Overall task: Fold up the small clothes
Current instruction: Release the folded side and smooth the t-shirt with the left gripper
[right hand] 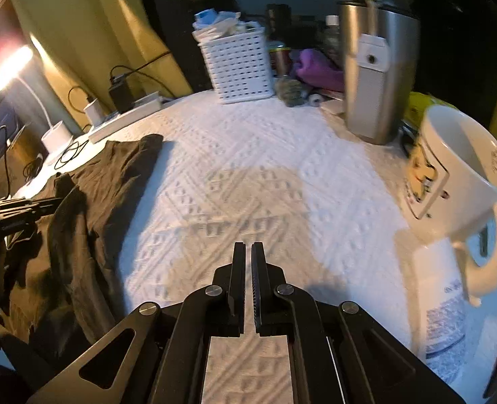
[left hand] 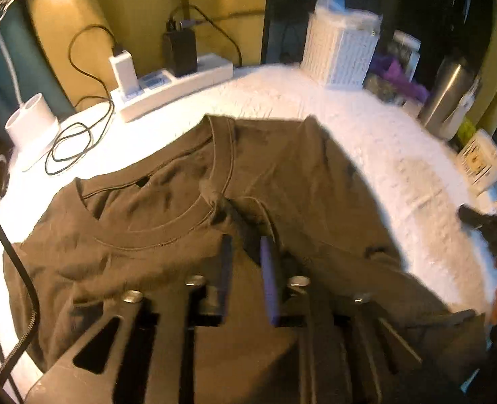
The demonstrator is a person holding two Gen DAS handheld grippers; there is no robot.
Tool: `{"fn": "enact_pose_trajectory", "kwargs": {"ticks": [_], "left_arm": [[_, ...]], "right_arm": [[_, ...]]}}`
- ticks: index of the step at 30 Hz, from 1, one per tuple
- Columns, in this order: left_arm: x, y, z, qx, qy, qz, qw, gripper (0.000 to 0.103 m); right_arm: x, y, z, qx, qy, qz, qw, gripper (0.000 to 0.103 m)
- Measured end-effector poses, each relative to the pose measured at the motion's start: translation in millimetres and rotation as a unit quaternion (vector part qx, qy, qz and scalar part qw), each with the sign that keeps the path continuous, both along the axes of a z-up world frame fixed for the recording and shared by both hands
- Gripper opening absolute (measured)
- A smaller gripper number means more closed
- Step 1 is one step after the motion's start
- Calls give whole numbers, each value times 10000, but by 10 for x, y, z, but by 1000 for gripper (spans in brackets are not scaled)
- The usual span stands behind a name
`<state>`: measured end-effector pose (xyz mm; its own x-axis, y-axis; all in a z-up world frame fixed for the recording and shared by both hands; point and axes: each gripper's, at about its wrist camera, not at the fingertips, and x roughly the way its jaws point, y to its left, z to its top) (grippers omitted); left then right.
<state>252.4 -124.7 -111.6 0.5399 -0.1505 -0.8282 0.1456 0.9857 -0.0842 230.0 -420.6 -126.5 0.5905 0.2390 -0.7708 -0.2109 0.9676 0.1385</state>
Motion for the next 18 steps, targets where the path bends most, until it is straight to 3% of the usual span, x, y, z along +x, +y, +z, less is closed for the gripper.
{"fn": "enact_pose_trajectory", "kwargs": {"ticks": [3, 4, 11, 13, 18], "left_arm": [[-112, -127, 170, -408, -187, -198, 9988, 54], [-99, -186, 190, -502, -197, -281, 9982, 57], [17, -420, -266, -178, 440, -502, 9976, 57], [-88, -410, -306, -29, 311, -568, 9979, 53], [-264, -226, -300, 121, 279, -494, 9983, 11]], "right_arm": [[6, 86, 19, -89, -16, 96, 9999, 4], [7, 109, 24, -112, -22, 129, 9999, 4], [17, 247, 7, -135, 18, 300, 9995, 4], [34, 294, -6, -175, 67, 374, 9991, 4], [102, 428, 36, -195, 43, 483, 9986, 4]]}}
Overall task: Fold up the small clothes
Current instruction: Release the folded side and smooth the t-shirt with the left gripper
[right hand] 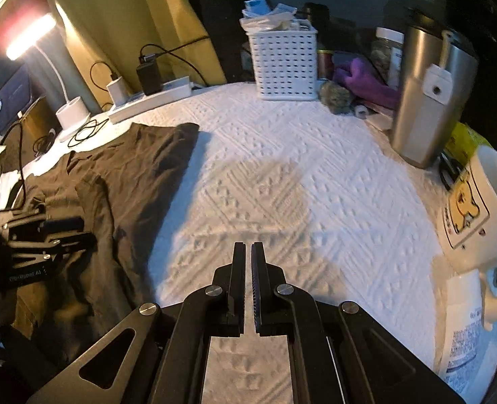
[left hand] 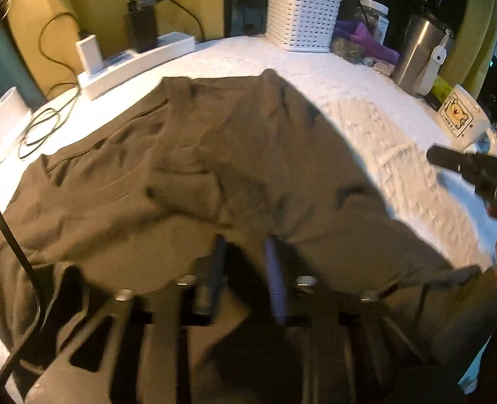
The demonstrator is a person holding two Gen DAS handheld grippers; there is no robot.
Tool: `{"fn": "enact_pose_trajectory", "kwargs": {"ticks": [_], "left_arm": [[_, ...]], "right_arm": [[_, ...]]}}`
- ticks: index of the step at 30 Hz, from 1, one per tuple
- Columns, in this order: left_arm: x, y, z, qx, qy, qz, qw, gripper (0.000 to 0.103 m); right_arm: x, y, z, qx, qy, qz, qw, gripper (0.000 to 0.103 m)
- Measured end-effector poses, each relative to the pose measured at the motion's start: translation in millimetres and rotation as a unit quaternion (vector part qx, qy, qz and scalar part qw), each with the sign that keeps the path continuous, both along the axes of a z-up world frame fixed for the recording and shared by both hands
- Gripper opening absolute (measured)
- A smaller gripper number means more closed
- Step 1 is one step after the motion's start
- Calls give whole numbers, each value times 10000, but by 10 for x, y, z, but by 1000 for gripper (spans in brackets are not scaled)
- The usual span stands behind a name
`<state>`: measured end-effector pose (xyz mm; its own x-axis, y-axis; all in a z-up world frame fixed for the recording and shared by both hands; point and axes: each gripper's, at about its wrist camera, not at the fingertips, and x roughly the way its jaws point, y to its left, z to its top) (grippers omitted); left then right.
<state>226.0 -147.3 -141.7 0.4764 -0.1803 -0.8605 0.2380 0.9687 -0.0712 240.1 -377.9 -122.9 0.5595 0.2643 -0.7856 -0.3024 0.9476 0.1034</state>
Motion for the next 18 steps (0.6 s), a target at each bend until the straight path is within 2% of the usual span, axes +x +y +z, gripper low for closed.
{"fn": "enact_pose_trajectory", "kwargs": {"ticks": [3, 11, 14, 17, 18], "left_arm": [[-69, 217, 38, 52, -40, 249, 9997, 9], [-169, 961, 432, -101, -524, 760, 9957, 10], [-168, 1188, 452, -58, -616, 878, 9942, 10], [-127, 1341, 408, -85, -641, 917, 9937, 10], [-128, 1365, 393, -96, -641, 905, 9938, 10]], "right_arm": [[44, 103, 26, 13, -6, 41, 10000, 4], [213, 602, 126, -150, -121, 540, 9984, 4], [377, 779, 15, -624, 36, 651, 9959, 4], [473, 862, -191, -1431, 188, 546, 9880, 4], [449, 872, -188, -1547, 7, 564, 9864, 4]]}}
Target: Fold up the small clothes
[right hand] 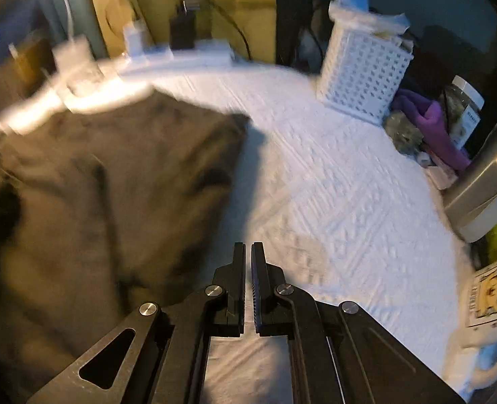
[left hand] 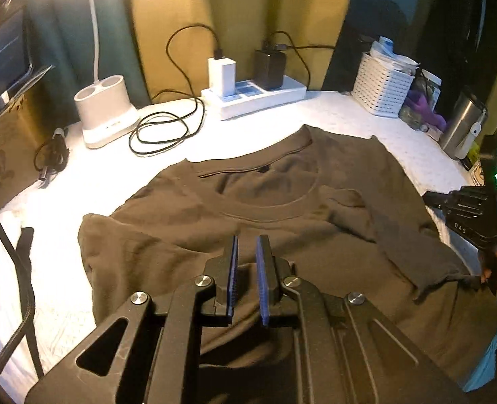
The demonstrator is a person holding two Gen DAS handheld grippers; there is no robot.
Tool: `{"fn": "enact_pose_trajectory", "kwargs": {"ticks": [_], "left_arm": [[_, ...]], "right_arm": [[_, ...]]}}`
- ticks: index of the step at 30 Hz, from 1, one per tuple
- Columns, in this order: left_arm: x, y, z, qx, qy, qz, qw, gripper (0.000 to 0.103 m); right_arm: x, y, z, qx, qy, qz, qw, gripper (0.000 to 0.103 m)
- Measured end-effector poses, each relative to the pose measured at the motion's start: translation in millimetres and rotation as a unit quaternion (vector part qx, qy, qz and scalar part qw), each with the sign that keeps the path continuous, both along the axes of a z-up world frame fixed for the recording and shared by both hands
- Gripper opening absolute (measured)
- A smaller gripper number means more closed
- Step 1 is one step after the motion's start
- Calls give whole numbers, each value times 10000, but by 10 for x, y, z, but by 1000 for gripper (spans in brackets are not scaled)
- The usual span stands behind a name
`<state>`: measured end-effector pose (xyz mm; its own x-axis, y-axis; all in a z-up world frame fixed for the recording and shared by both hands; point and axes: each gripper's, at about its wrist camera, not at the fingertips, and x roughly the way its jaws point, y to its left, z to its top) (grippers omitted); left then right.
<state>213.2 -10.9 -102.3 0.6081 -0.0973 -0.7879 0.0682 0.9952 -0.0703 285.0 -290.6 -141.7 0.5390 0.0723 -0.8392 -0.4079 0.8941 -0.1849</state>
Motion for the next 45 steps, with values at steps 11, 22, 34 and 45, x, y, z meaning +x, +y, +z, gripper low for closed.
{"fn": "enact_pose_trajectory", "kwargs": {"ticks": [11, 22, 34, 45], "left_arm": [[62, 139, -237, -509, 69, -279, 9983, 10], [70, 160, -302, -698, 114, -410, 9967, 11], [60, 173, -280, -693, 86, -396, 9968, 11], [-16, 346, -103, -564, -102, -272, 9980, 12]], "right_arm": [[17, -49, 12, -455, -187, -557, 9972, 5], [185, -275, 89, 379, 151, -1349, 9900, 8], [299, -20, 93, 1550, 1178, -579, 9792, 103], [417, 188, 345, 166, -279, -940, 9950, 103]]}}
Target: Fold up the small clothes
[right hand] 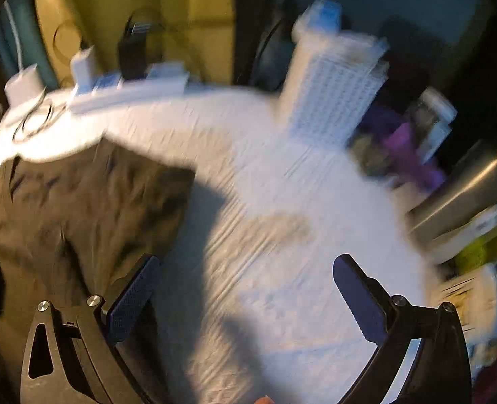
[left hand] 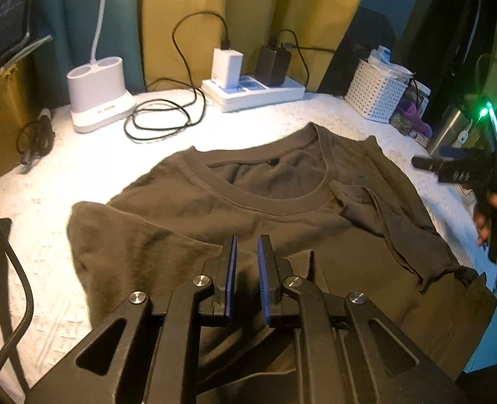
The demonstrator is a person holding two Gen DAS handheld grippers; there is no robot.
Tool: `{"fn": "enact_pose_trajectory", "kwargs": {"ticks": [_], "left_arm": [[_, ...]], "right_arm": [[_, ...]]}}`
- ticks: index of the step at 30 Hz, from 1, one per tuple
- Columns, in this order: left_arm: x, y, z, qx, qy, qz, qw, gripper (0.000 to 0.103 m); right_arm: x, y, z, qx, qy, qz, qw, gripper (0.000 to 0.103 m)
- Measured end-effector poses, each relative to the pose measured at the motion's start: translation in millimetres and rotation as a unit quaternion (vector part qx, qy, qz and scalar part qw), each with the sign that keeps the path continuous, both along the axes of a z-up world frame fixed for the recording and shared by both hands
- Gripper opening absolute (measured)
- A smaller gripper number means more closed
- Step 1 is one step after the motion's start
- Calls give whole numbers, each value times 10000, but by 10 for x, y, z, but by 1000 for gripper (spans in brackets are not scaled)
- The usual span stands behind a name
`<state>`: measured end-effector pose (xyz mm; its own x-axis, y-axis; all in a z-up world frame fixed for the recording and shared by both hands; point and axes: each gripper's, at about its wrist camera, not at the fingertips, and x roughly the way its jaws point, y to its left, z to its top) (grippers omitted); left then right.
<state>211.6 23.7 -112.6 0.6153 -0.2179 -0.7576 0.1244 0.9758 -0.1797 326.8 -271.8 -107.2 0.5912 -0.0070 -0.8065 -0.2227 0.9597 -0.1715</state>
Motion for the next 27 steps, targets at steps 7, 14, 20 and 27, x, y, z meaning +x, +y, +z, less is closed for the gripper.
{"fn": "enact_pose_trajectory", "kwargs": {"ticks": [7, 14, 20, 27], "left_arm": [[-18, 96, 56, 126, -58, 167, 9998, 12], [20, 223, 25, 250, 22, 414, 9988, 33], [60, 391, 19, 346, 26, 648, 9973, 45], [119, 875, -258, 506, 411, 1230, 9903, 45]], "right_arm": [[106, 316, -298, 438, 275, 604, 9968, 102], [299, 433, -610, 976, 613, 716, 9908, 70], [467, 341, -718, 1504, 761, 745, 9829, 17], [464, 146, -566, 1427, 361, 598, 9873, 6]]}}
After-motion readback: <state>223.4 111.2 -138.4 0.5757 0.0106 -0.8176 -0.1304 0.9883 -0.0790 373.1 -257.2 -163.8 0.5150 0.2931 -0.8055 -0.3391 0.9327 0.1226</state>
